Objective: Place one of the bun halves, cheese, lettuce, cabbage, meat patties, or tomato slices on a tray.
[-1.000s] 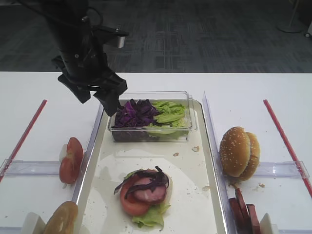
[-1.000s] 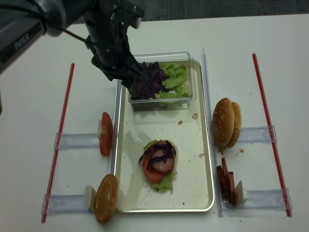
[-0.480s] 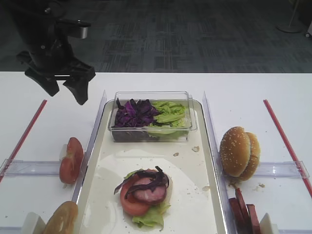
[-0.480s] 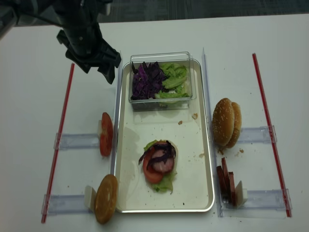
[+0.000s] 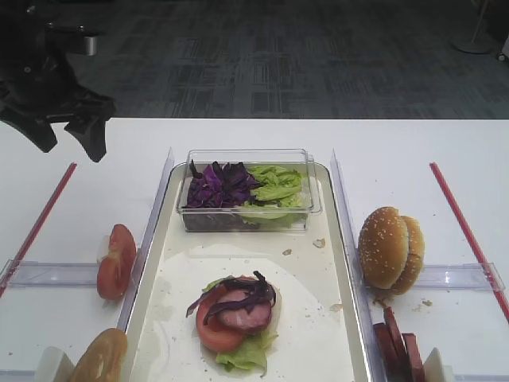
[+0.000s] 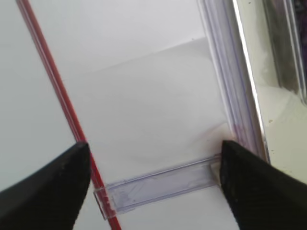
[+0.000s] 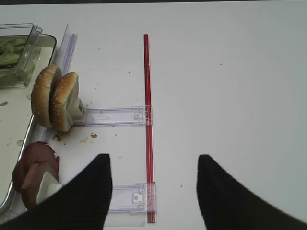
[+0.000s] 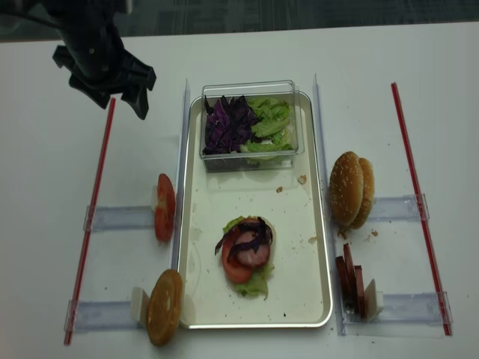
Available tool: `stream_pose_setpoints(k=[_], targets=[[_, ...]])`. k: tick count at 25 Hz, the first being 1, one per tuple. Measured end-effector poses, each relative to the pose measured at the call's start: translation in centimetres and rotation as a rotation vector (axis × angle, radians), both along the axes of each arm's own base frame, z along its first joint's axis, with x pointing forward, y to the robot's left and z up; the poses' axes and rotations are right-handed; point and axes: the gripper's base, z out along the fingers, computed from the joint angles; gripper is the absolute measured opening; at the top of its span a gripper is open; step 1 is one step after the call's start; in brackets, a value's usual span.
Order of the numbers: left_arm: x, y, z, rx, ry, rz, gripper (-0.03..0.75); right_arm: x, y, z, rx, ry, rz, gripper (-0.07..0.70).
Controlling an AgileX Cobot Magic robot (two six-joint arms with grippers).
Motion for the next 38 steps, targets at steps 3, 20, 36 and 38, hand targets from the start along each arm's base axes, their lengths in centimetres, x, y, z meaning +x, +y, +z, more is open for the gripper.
stream_pose_setpoints(k=[3, 20, 36, 38], targets=[[0.1, 1.1, 0.0, 0.000, 0.000, 0.029, 0.515, 0.0, 0.0, 0.0, 0.000, 0.000, 0.000, 0.428], [0.3, 3.3, 0.0, 0.002, 0.001, 0.084, 0.514, 0.0, 0.0, 0.0, 0.000, 0.000, 0.000, 0.428], [-1.1, 3.8, 1.5, 0.000, -0.025, 0.097, 0.514, 0.0, 0.0, 0.0, 0.000, 0.000, 0.000, 0.428], [-1.6, 4.2, 2.1, -0.001, -0.033, 0.108, 0.514, 0.0, 0.0, 0.0, 0.000, 0.000, 0.000, 0.427]])
